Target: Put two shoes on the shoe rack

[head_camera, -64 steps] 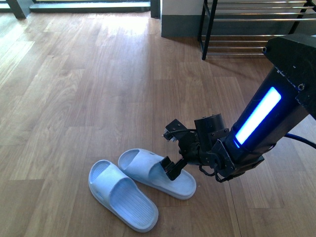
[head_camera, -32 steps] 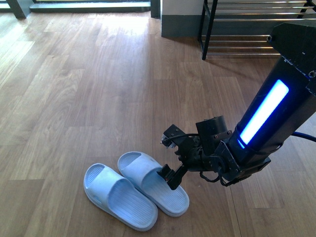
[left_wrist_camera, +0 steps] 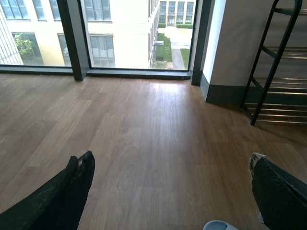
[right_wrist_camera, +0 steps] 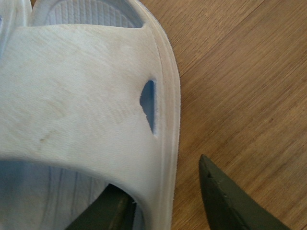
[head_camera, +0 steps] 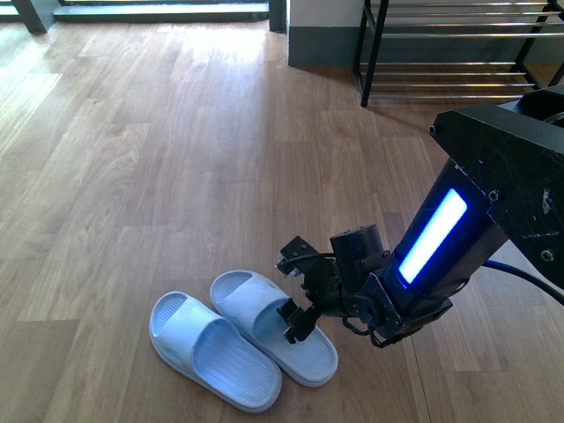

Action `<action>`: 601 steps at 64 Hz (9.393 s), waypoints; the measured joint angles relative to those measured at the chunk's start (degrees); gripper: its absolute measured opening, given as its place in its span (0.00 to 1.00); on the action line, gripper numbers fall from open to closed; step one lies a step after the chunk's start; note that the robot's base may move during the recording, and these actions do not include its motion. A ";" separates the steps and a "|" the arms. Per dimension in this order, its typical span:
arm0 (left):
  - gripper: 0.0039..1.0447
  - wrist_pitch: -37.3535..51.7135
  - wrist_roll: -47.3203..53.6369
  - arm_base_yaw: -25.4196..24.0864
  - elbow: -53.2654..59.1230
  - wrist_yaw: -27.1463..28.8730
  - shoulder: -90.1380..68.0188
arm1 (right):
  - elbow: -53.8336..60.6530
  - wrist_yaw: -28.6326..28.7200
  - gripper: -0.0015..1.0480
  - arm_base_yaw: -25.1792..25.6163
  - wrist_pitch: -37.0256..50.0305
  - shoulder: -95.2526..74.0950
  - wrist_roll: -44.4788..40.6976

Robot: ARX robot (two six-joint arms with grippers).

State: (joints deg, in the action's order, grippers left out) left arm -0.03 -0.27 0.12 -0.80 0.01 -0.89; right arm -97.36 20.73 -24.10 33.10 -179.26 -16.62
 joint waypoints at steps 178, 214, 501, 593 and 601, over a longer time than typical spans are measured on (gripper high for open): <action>0.91 19.34 -36.85 -0.13 -45.42 22.27 -146.40 | 68.74 -11.43 0.02 21.03 14.67 84.87 15.58; 0.91 21.86 -29.31 -1.68 -67.69 21.14 -167.80 | 68.74 -11.45 0.02 21.03 14.67 84.87 15.58; 0.01 -5.62 -8.92 13.90 -18.86 40.09 -40.85 | 68.74 -11.43 0.02 20.96 14.67 84.85 15.58; 0.01 -5.62 -8.74 13.97 -18.82 40.06 -40.87 | 60.50 -5.18 0.02 16.68 20.74 76.50 18.05; 0.01 -5.62 -8.76 13.97 -18.82 40.15 -40.87 | 49.57 -10.47 0.02 12.81 9.16 69.22 19.04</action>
State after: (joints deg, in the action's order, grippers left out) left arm -5.65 -9.04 14.09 -19.62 40.16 -41.76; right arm -47.79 10.26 -11.29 42.26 -110.04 2.42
